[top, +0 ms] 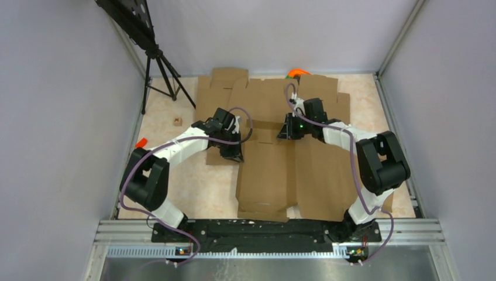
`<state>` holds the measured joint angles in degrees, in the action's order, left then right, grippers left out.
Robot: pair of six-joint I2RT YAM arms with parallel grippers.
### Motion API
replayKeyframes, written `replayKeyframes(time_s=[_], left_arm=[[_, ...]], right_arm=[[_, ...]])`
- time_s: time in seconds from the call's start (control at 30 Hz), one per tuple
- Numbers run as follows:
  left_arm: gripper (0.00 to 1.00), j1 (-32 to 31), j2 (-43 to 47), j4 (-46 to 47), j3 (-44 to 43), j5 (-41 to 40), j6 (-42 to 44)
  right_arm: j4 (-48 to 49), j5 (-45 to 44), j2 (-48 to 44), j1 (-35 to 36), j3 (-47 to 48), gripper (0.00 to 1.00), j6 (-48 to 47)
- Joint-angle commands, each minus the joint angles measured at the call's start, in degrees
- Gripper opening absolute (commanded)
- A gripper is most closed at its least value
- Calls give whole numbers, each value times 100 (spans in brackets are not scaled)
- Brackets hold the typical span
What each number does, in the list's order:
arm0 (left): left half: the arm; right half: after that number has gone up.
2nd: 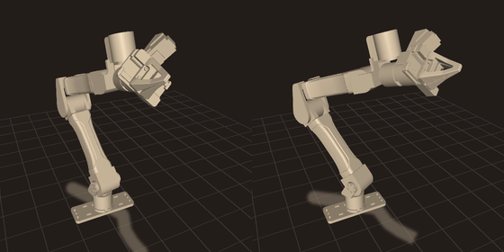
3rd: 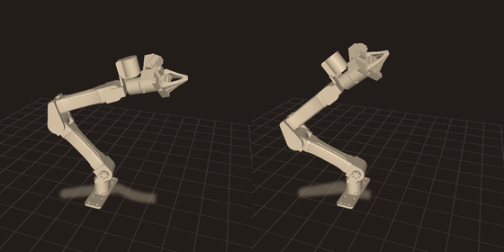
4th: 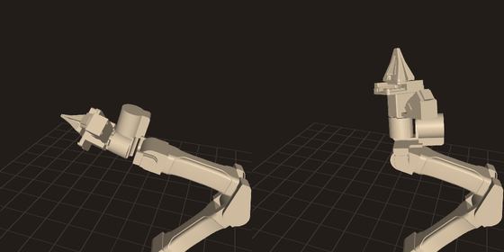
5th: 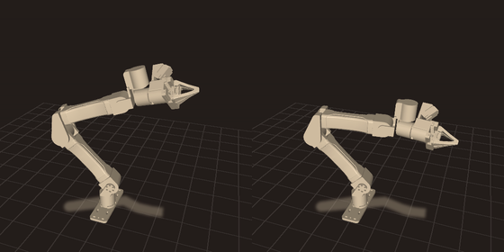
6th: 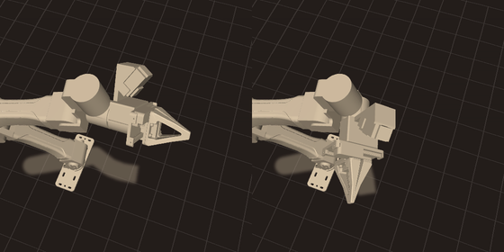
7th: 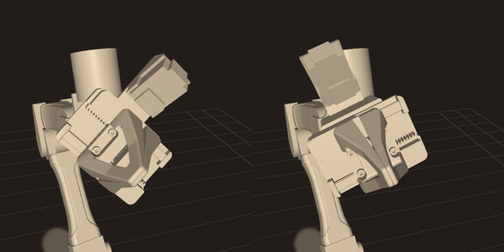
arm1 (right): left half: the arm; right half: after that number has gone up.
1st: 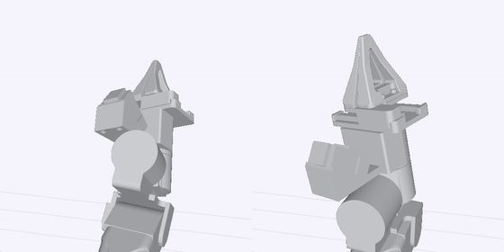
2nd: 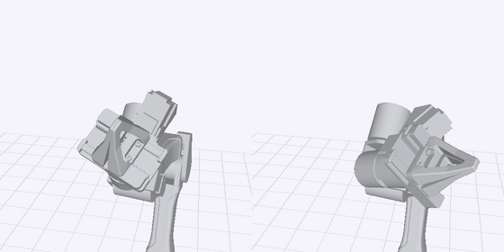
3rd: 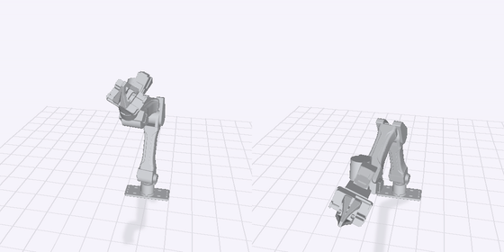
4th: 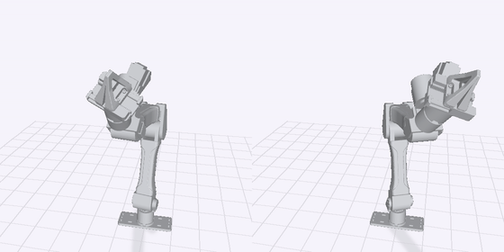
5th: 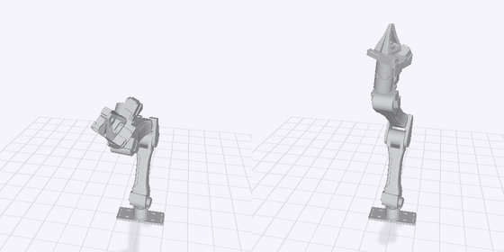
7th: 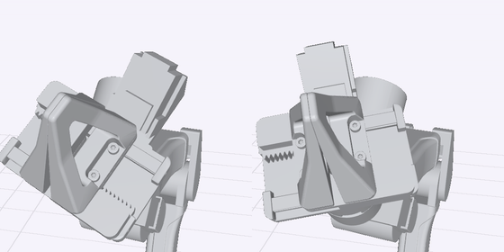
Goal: Fold the paper box
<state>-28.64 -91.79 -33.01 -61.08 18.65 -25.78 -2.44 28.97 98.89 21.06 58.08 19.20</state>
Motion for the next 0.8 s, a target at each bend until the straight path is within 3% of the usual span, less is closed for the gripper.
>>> replayKeyframes(time_s=[0.0, 0.53, 0.77], left_arm=[[13, -89, 54, 428, 115, 268, -122], [13, -136, 226, 672, 386, 471, -269], [13, -136, 234, 585, 341, 406, -239]], right_arm=[[152, -113, -41, 237, -29, 20, 94], [1863, -535, -105, 690, -594, 19, 816], [863, -695, -626, 689, 67, 30, 83]])
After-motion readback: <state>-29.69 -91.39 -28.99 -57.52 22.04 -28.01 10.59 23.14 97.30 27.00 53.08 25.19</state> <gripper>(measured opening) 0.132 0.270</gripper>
